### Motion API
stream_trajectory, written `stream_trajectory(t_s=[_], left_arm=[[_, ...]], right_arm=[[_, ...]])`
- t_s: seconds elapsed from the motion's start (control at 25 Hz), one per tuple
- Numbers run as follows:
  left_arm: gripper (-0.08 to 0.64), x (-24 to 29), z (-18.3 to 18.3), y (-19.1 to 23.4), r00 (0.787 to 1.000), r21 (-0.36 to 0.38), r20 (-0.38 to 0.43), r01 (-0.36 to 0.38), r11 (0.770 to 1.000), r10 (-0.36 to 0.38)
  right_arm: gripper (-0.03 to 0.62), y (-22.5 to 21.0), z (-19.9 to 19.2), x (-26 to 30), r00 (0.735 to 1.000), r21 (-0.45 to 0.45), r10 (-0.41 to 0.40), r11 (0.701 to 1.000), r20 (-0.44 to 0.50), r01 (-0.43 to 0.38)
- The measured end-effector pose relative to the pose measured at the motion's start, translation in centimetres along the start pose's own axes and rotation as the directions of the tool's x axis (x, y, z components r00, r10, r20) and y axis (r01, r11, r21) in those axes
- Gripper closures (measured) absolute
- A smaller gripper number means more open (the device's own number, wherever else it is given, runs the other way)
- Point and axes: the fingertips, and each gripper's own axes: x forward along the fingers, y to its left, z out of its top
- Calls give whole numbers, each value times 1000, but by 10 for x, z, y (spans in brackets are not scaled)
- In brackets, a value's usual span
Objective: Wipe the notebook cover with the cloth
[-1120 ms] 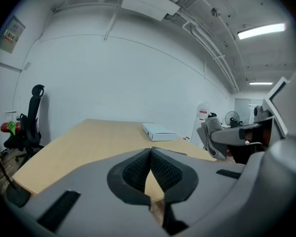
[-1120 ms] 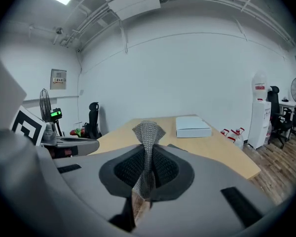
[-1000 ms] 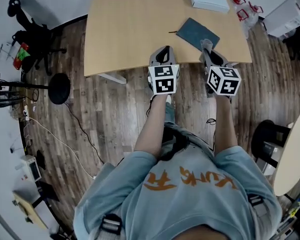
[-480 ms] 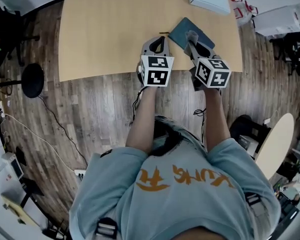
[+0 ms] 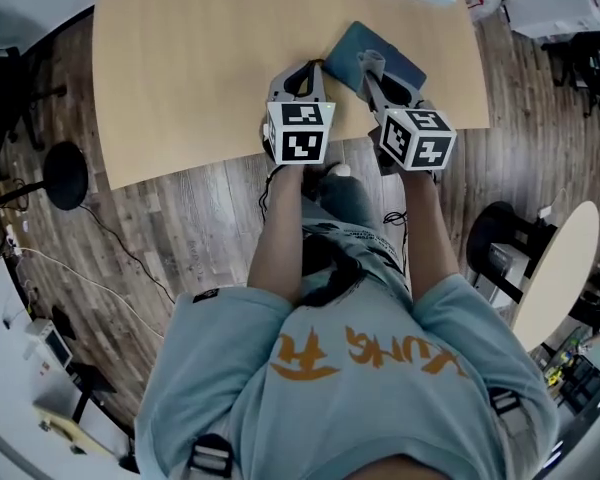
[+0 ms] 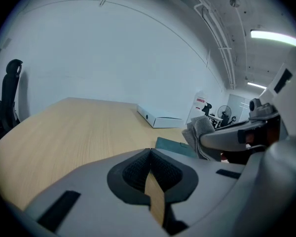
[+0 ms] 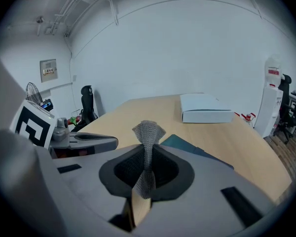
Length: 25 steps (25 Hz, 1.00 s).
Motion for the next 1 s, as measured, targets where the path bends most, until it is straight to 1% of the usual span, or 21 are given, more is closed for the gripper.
stream_trajectory(t_s=[0.16, 0.28, 0.48, 0.64, 0.8, 1.0], left_arm=[[543, 13, -8, -4, 999, 10, -33, 6, 1000, -5], [543, 22, -7, 2, 999, 9, -39, -16, 1000, 17], [543, 36, -1, 17, 998, 19, -52, -40, 999, 41], [543, 44, 0, 21, 996, 48, -73, -50, 998, 53], [543, 52, 2, 28, 993, 96, -99, -58, 994, 67], [543, 59, -1, 35, 991, 104, -119, -52, 993, 64]], right_arm=[[566, -6, -5, 12, 1000, 9, 8, 1000, -21, -8], [566, -5, -4, 27, 999, 8, 35, 999, -34, -35], [566, -4, 1, 54, 998, 44, 50, 998, -44, -48], [566, -4, -2, 71, 995, 58, 69, 996, -78, -64], [566, 0, -4, 89, 989, 52, 79, 996, -123, -73], [565, 9, -11, 105, 980, 36, 100, 995, -170, -96]])
